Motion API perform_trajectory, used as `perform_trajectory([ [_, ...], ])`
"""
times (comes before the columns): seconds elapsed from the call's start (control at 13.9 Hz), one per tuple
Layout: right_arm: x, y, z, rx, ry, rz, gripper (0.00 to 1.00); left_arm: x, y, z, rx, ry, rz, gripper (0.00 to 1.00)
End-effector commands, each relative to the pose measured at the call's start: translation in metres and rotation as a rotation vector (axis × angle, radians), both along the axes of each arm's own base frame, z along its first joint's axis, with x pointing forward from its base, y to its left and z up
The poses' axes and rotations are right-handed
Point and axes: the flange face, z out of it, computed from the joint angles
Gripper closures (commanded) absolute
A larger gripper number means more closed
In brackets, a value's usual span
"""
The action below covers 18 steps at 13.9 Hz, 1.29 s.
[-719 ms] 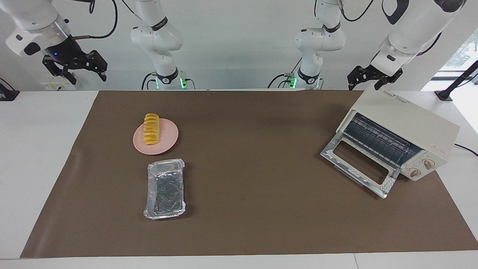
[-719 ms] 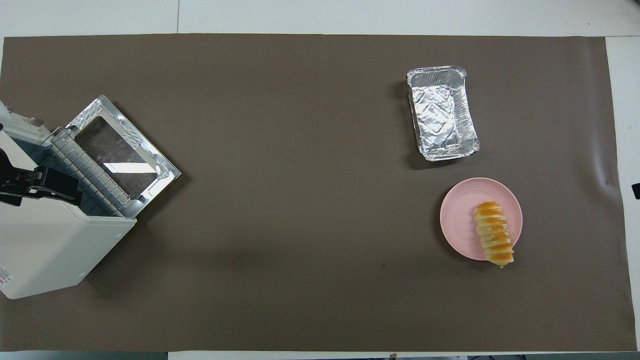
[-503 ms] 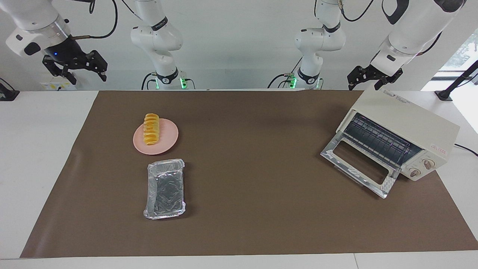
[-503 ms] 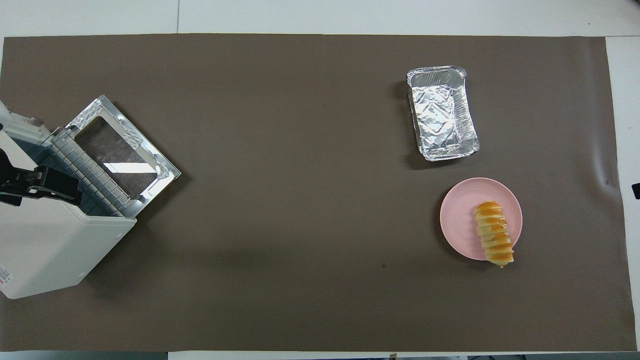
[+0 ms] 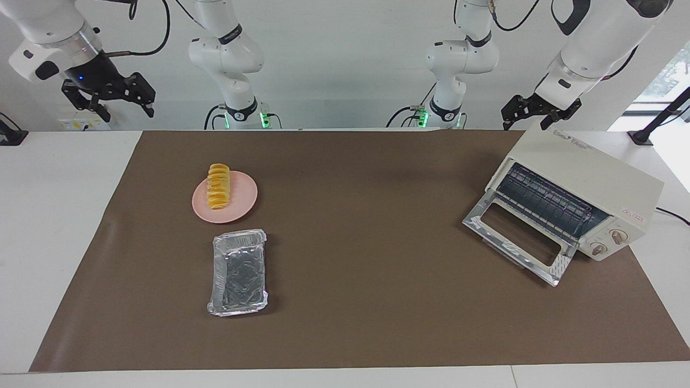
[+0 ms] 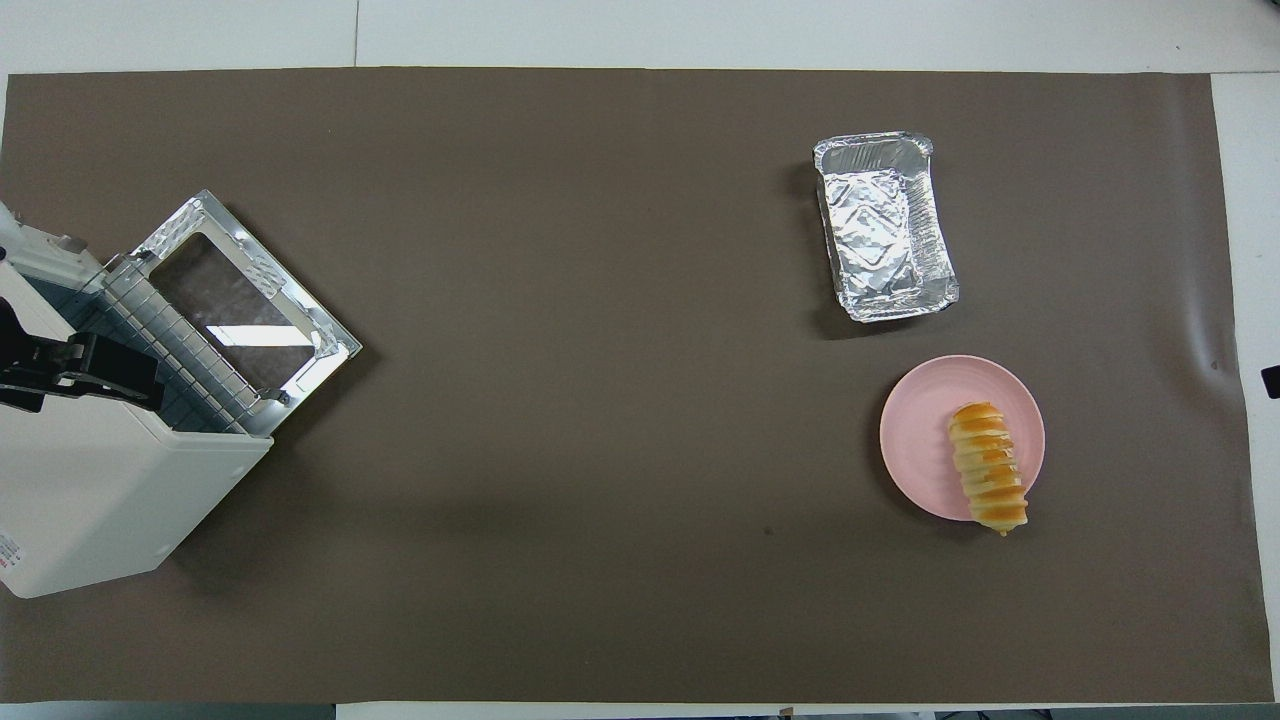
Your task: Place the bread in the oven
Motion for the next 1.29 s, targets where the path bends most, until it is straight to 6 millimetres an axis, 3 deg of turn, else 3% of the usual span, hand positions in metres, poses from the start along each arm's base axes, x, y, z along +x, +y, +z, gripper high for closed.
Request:
perform_trajectory([
  [0.0,-0.009,0.009,-0.010,0.001,0.014,-0.007,0.00,-0.005,0.004,0.003,-0.008,-0.015,0.003,0.00],
  [0.22,-0.016,0.013,-0.048,-0.007,-0.033,-0.021,0.00,-0.005,0.004,0.003,-0.009,-0.015,0.003,0.00],
  [0.57,-0.013,0.051,-0.114,-0.011,-0.011,-0.005,0.00,-0.005,0.004,0.003,-0.009,-0.015,0.003,0.00],
  [0.79,-0.009,0.060,-0.150,-0.010,-0.014,0.013,0.00,-0.005,0.004,0.003,-0.009,-0.015,0.003,0.00],
  [1.22,-0.002,0.094,-0.255,-0.014,-0.041,0.045,0.00,-0.005,0.004,0.003,-0.008,-0.015,0.003,0.00],
])
